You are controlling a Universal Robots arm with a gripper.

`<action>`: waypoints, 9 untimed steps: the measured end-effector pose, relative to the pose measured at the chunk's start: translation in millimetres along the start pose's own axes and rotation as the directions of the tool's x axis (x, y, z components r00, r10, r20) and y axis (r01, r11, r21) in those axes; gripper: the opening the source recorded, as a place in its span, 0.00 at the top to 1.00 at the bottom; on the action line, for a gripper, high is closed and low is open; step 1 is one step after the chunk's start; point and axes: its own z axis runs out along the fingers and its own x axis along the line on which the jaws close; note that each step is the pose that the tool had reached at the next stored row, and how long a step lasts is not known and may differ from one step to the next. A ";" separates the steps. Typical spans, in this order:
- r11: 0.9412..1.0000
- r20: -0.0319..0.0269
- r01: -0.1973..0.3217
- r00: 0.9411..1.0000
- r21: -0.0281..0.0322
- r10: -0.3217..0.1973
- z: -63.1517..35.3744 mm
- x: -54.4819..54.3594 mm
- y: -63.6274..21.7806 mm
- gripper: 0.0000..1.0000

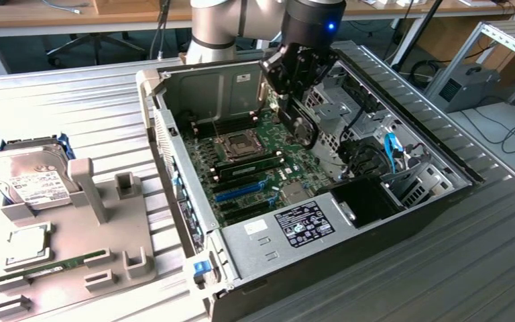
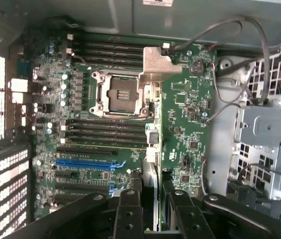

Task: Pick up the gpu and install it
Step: 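Insert the gpu into the slot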

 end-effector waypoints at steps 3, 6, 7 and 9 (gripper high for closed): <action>0.999 0.001 0.033 0.999 -0.001 -0.033 0.0 0.0 0.0 0.74; 0.998 0.001 0.067 0.998 -0.002 -0.067 0.0 0.0 0.0 0.74; 0.997 0.002 0.077 0.997 -0.002 -0.077 0.0 0.0 0.0 0.74; 0.996 0.002 0.092 0.996 -0.003 -0.092 0.0 0.0 0.0 0.74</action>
